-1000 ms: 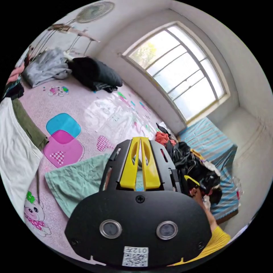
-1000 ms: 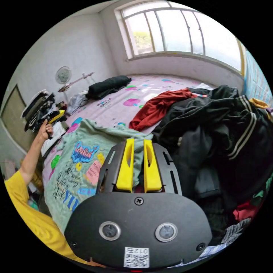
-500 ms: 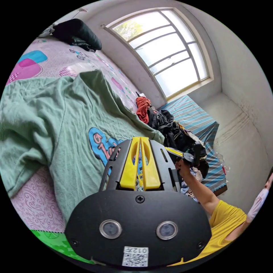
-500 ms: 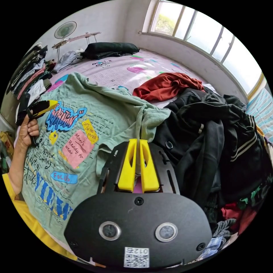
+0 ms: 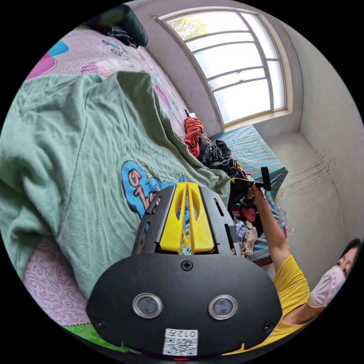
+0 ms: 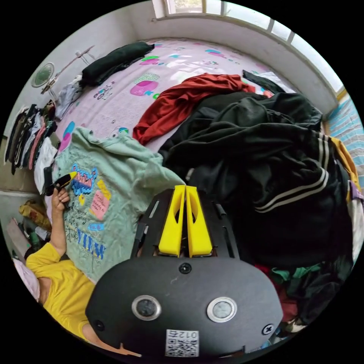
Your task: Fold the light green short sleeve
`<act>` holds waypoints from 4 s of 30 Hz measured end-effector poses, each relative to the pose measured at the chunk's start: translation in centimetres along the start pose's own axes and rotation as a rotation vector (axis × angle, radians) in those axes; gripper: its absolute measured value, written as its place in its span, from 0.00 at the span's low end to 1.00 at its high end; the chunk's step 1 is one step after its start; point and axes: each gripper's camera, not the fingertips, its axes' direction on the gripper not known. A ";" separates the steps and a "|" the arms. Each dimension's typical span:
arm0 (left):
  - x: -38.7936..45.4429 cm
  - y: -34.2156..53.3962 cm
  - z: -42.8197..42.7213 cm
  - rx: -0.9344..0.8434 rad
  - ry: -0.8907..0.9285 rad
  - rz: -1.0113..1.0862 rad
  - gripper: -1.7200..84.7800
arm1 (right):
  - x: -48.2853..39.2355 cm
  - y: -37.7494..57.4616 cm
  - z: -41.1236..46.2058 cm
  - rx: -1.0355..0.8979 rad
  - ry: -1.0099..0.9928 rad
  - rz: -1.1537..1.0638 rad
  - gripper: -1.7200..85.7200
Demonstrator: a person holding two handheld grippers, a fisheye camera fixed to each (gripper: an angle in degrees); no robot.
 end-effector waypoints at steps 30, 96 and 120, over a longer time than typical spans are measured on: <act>-0.3 6.6 0.2 0.155 -0.101 0.047 0.03 | -6.6 -6.8 24.9 0.078 -0.137 -0.373 0.07; -9.5 19.9 -22.3 0.698 -0.069 -0.417 0.03 | -24.0 38.1 40.3 0.612 0.066 -0.780 0.02; -8.6 17.5 -24.8 0.675 -0.104 -0.396 0.03 | -23.9 24.4 46.8 0.241 0.050 -0.633 0.03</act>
